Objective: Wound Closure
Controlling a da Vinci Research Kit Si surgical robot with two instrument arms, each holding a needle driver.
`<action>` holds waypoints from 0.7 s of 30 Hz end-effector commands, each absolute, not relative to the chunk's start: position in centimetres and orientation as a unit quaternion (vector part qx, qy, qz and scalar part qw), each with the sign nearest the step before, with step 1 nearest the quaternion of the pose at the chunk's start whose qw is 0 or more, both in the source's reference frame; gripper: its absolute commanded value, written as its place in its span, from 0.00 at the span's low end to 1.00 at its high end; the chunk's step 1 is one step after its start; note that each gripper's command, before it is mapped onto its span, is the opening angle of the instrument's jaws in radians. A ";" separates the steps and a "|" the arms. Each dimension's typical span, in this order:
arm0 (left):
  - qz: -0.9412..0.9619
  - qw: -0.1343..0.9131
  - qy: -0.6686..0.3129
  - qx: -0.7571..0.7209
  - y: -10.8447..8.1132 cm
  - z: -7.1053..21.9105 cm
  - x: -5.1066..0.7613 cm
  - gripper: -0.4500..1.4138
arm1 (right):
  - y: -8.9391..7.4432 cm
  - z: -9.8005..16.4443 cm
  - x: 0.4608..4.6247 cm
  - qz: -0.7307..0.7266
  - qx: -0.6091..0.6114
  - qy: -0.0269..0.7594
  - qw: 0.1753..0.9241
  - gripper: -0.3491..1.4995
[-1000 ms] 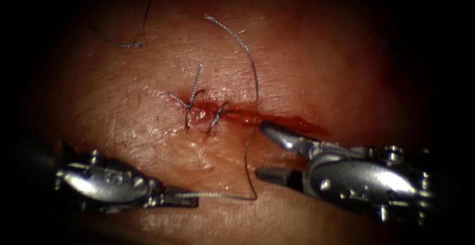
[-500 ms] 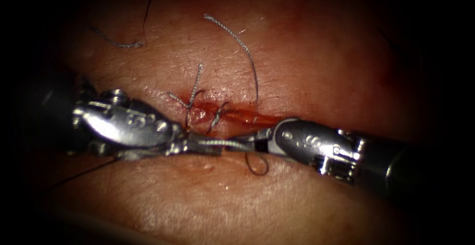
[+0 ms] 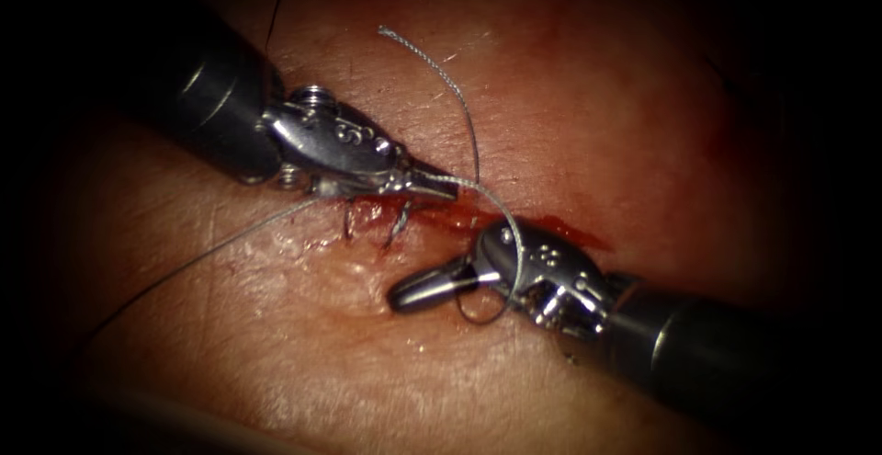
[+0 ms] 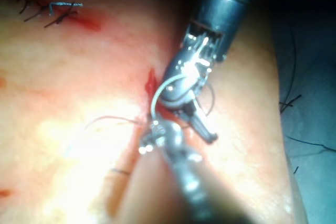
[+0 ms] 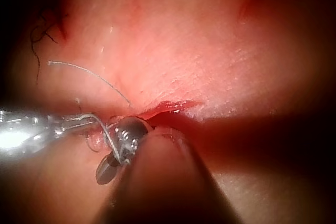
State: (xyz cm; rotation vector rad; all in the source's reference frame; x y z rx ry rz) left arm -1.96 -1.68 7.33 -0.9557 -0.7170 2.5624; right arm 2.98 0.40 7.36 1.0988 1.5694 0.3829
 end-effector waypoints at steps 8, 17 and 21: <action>0.895 0.148 -0.247 -0.340 -2.0 7.6 -1.95 0.00 | 0.4 7.2 3.01 0.331 0.484 0.698 0.411 0.00; 0.885 0.154 -0.231 -0.374 -2.2 7.6 -1.94 0.00 | 0.7 6.8 3.07 0.400 0.414 0.749 0.328 0.00; 0.884 0.156 -0.229 -0.375 -2.3 7.4 -1.89 0.00 | 0.7 6.9 3.04 0.339 0.309 0.802 0.382 0.00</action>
